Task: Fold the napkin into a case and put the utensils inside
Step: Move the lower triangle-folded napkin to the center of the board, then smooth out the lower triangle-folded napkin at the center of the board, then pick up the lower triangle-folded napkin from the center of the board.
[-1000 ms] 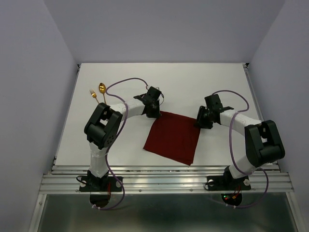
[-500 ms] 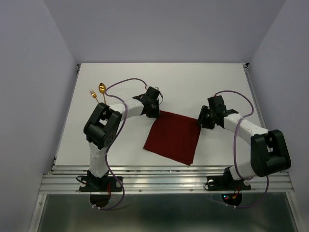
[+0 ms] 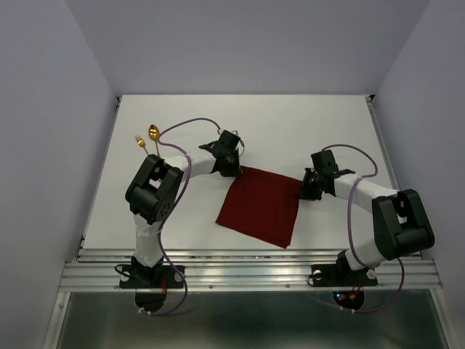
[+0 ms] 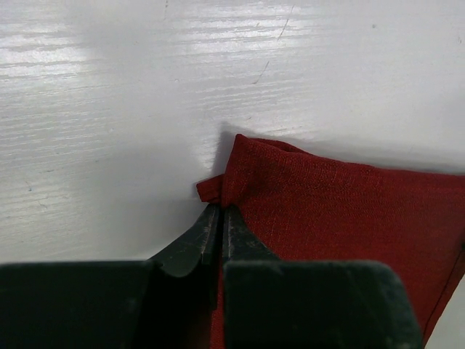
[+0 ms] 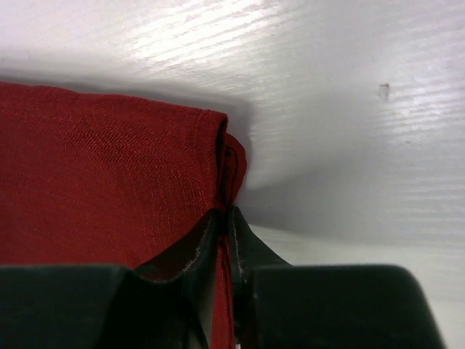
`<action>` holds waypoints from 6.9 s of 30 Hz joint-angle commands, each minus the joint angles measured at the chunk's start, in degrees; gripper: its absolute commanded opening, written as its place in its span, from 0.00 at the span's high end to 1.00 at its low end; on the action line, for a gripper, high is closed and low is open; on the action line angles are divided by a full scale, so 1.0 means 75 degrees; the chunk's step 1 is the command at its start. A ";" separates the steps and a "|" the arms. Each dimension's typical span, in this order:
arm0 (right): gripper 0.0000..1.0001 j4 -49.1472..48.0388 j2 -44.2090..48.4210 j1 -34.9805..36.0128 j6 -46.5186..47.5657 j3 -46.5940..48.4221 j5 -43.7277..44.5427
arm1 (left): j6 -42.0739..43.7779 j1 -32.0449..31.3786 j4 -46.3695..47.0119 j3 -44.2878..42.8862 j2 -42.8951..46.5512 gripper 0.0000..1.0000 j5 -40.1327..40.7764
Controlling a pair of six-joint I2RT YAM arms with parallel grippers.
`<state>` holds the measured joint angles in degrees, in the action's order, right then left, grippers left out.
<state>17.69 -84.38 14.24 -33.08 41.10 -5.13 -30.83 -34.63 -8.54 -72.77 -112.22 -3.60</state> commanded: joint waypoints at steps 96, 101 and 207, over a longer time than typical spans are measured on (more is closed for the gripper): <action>0.99 0.1683 0.1559 0.0480 0.0192 0.0485 -0.1180 | -0.0366 0.0950 -0.0315 0.0891 0.2413 0.55 0.0690; 0.99 0.1567 0.1653 0.0551 0.0075 -0.0065 -0.1379 | -0.0378 0.0950 -0.0315 0.0809 0.2342 0.55 0.0679; 0.61 0.0723 -0.1616 -0.0727 0.0907 0.3063 -0.0570 | -0.1139 -0.0984 0.0892 -0.3199 -0.1841 0.73 -0.2251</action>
<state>24.43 -95.68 8.91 -27.55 63.88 -5.21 -38.94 -41.91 -4.25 -93.67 -125.80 -19.05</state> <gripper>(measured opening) 0.377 0.272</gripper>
